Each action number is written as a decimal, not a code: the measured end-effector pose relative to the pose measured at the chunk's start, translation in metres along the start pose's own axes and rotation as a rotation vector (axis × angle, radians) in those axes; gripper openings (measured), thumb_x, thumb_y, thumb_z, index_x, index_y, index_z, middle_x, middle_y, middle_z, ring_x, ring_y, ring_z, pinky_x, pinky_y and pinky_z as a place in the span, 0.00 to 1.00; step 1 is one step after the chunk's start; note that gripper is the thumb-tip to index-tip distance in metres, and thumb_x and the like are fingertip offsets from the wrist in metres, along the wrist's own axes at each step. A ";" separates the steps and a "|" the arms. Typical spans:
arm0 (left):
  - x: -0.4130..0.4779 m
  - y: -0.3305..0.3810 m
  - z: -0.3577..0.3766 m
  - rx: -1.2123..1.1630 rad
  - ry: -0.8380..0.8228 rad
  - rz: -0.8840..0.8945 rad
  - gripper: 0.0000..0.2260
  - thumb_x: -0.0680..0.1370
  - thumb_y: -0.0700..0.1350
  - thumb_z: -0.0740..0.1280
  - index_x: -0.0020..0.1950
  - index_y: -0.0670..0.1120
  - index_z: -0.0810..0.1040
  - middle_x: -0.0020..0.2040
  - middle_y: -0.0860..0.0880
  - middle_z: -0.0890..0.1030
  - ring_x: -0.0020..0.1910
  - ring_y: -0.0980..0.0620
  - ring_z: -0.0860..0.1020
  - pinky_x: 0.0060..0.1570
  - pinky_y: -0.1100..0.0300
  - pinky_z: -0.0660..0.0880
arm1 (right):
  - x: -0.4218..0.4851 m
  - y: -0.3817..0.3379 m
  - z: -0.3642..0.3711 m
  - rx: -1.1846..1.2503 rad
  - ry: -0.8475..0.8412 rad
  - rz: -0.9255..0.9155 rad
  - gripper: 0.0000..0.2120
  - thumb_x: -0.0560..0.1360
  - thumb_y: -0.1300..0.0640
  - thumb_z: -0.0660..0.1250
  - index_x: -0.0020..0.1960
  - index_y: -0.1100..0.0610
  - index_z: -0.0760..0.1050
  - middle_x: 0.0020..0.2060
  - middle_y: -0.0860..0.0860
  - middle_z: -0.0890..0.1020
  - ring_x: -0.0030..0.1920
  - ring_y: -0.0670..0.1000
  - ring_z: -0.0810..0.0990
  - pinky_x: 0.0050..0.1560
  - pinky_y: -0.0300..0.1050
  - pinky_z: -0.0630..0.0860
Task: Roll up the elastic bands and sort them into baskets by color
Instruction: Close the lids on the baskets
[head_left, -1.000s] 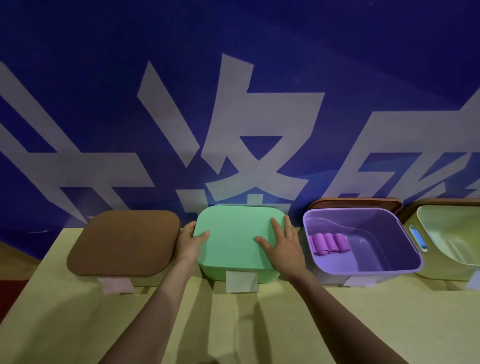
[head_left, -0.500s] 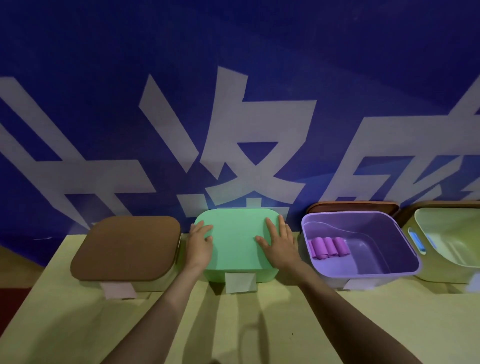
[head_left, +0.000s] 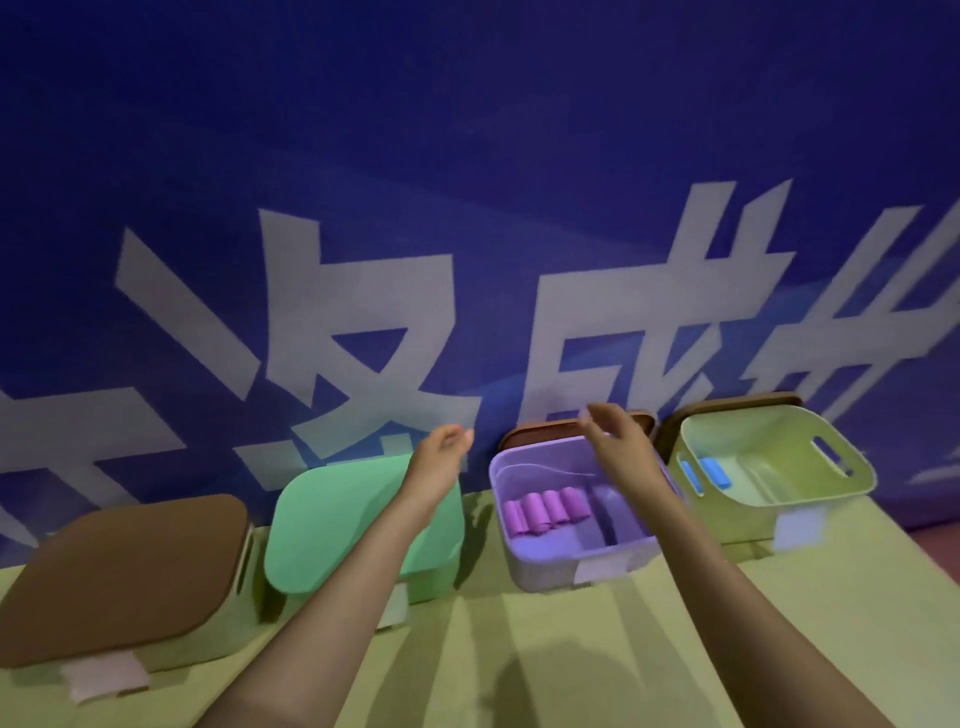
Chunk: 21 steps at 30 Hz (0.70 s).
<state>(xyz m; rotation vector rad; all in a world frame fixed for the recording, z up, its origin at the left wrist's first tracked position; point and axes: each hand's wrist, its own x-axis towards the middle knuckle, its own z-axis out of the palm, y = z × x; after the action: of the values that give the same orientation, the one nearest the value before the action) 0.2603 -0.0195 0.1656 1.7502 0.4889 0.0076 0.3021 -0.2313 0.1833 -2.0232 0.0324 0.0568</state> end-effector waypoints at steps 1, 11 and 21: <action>0.003 0.008 0.013 -0.029 0.010 -0.007 0.19 0.80 0.47 0.63 0.68 0.40 0.70 0.67 0.43 0.74 0.65 0.48 0.72 0.65 0.55 0.67 | 0.007 0.004 -0.016 0.015 0.033 0.020 0.18 0.78 0.54 0.64 0.67 0.59 0.71 0.60 0.56 0.78 0.57 0.52 0.76 0.58 0.43 0.70; 0.028 -0.006 0.084 -0.016 0.093 -0.254 0.30 0.80 0.48 0.62 0.76 0.37 0.53 0.75 0.40 0.61 0.72 0.41 0.63 0.70 0.49 0.62 | 0.068 0.059 -0.070 0.104 -0.061 0.223 0.05 0.77 0.54 0.65 0.46 0.55 0.74 0.46 0.54 0.79 0.47 0.53 0.77 0.51 0.49 0.73; 0.050 -0.035 0.101 0.052 0.174 -0.328 0.29 0.79 0.50 0.63 0.76 0.42 0.57 0.75 0.42 0.62 0.72 0.41 0.65 0.69 0.47 0.64 | 0.105 0.091 -0.058 0.042 -0.112 0.397 0.28 0.75 0.55 0.69 0.69 0.63 0.63 0.64 0.59 0.73 0.62 0.60 0.74 0.64 0.52 0.71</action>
<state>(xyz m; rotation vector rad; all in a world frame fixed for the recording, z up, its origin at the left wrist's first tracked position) 0.3213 -0.0917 0.0953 1.7099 0.9063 -0.0861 0.4042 -0.3228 0.1210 -1.9420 0.3608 0.4165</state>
